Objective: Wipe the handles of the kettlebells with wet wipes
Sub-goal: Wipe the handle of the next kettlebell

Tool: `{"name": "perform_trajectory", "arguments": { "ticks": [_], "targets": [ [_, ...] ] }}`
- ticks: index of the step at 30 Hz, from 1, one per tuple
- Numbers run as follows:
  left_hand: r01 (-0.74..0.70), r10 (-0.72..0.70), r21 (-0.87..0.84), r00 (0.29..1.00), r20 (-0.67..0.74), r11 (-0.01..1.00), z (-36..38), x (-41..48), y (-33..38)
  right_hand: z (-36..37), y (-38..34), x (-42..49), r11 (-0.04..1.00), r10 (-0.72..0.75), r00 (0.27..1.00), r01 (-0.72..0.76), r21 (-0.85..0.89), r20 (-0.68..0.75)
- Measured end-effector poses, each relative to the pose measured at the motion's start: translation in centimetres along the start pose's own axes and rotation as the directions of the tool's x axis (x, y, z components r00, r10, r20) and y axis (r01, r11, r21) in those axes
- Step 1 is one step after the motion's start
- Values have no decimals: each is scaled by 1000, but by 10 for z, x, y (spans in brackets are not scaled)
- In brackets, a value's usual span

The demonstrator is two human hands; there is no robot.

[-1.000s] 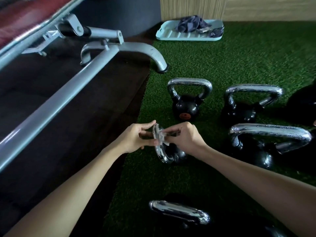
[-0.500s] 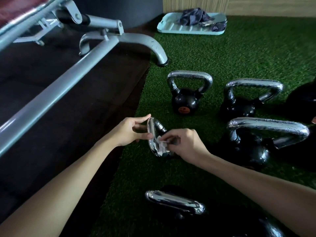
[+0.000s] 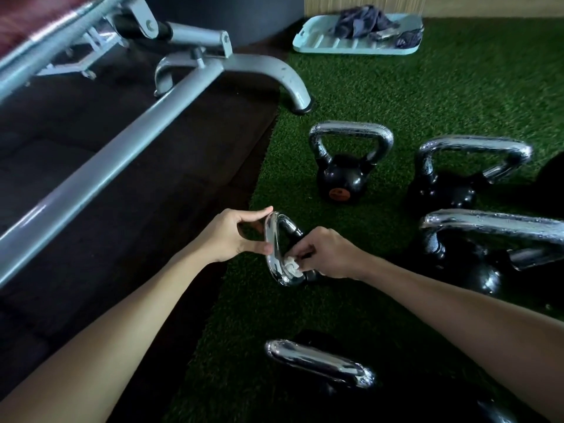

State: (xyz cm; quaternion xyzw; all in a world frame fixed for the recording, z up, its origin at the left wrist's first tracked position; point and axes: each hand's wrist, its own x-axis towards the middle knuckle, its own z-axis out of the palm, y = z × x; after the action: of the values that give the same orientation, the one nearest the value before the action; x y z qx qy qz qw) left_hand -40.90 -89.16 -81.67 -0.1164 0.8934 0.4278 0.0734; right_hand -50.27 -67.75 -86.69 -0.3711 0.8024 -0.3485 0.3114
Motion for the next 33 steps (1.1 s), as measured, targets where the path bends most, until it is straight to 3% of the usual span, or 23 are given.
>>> {"name": "perform_trajectory", "arguments": {
  "ticks": [4,8,11,13,15,17,20,24,28,33],
  "targets": [
    [-20,20,15,1000,-9,1000,0,-1,-3,3,-1,0,980,71,997,-77,184,41],
    [-10,10,10,1000,-5,1000,1,0,-6,0,-10,9,983,-80,996,84,-161,34],
    [21,-21,19,1000,3,1000,0,1,-9,2,-12,13,967,-98,994,107,-230,52],
    [30,-30,29,1000,3,999,-1,1,-11,5,-11,8,993,-32,999,30,-113,-20],
    [31,-31,32,1000,2,999,-2,1,-12,5,-12,0,989,56,997,-47,141,-60],
    [25,-25,15,1000,3,1000,-2,0,-12,0,-15,-6,953,83,995,-96,287,58],
    [22,-22,-3,1000,0,1000,-2,-3,-10,-14,-23,-14,934,58,954,-157,322,295],
    [32,-32,-9,999,-1,999,-1,-5,-6,-24,-26,-17,934,80,927,-198,297,367],
    [51,-51,-17,999,2,999,0,-6,-4,-8,-17,-10,934,134,979,-177,312,154],
    [34,-34,-35,999,2,999,0,-7,-1,9,-16,-5,946,157,983,-121,301,-98]
  ]
}}
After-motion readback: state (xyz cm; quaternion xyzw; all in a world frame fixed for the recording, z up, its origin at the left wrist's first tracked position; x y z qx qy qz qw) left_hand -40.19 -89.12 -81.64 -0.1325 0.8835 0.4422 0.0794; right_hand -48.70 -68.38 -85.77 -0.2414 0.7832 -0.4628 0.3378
